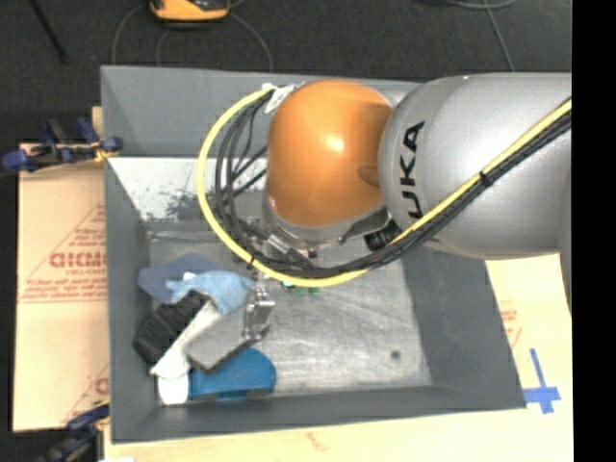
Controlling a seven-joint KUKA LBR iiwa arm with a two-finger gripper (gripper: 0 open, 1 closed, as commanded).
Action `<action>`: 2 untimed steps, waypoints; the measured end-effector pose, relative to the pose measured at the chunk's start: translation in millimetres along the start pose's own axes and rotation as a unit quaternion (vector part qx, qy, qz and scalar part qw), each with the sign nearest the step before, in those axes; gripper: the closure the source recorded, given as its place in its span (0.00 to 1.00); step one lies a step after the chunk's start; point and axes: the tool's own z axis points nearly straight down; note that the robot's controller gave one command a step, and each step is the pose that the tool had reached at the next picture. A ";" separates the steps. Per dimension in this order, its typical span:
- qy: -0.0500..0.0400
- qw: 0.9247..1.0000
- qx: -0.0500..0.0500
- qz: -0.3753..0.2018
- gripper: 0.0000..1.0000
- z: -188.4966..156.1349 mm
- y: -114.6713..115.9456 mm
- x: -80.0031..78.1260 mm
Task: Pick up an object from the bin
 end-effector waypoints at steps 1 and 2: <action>-0.004 1.000 -0.001 0.002 0.00 -3.7 -0.9 -1.7; -0.006 0.999 0.000 -0.037 0.00 66.7 6.9 -40.8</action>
Offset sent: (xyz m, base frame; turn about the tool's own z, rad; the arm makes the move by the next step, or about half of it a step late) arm 0.0889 0.0186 -0.1722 -0.1791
